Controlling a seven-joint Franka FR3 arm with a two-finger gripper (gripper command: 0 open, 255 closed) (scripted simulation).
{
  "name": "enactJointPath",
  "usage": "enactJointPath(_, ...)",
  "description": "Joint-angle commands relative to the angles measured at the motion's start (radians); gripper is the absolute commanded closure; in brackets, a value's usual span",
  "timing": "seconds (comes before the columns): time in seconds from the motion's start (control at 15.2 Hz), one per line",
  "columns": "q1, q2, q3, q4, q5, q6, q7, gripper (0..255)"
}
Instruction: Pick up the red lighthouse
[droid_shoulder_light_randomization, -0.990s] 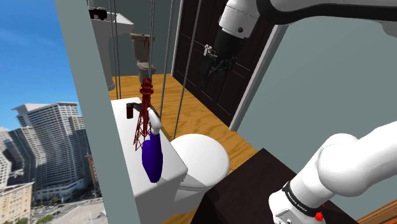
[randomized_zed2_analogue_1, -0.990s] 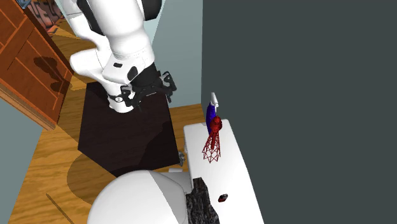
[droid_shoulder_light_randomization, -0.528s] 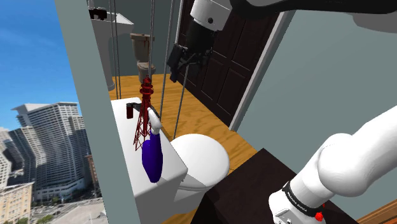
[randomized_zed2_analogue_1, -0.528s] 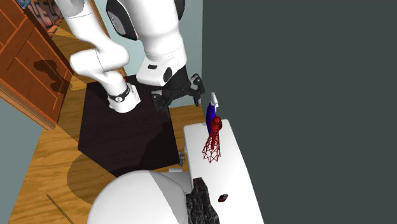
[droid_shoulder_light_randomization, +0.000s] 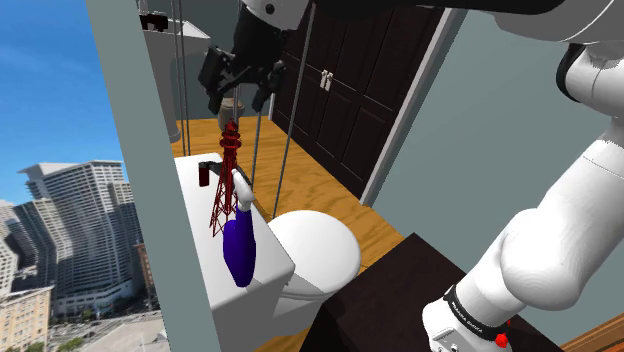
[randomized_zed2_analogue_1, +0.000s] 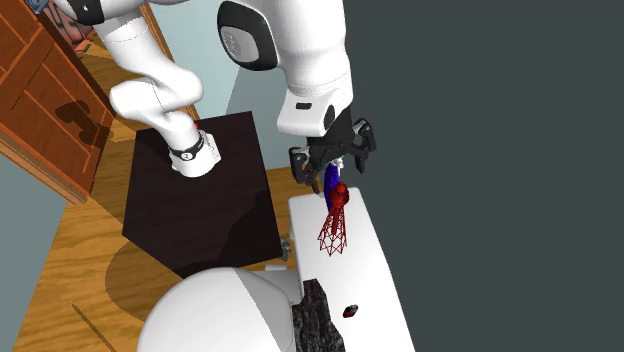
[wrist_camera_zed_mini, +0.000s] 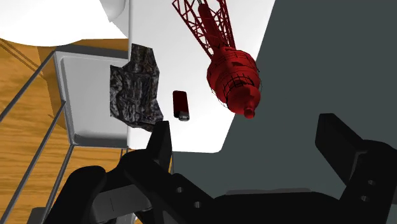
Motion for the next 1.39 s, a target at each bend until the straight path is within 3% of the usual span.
enactJointPath(0.0, 0.006, 0.026, 0.005, 0.012, -0.019, 0.019, 0.016, 0)
enactJointPath(0.53, 0.005, 0.026, 0.003, -0.077, -0.02, 0.108, 0.018, 0)
enactJointPath(0.59, 0.005, 0.025, 0.003, -0.079, -0.019, 0.108, 0.018, 255)
enactJointPath(1.32, 0.005, 0.024, 0.003, -0.052, -0.019, 0.081, 0.017, 255)
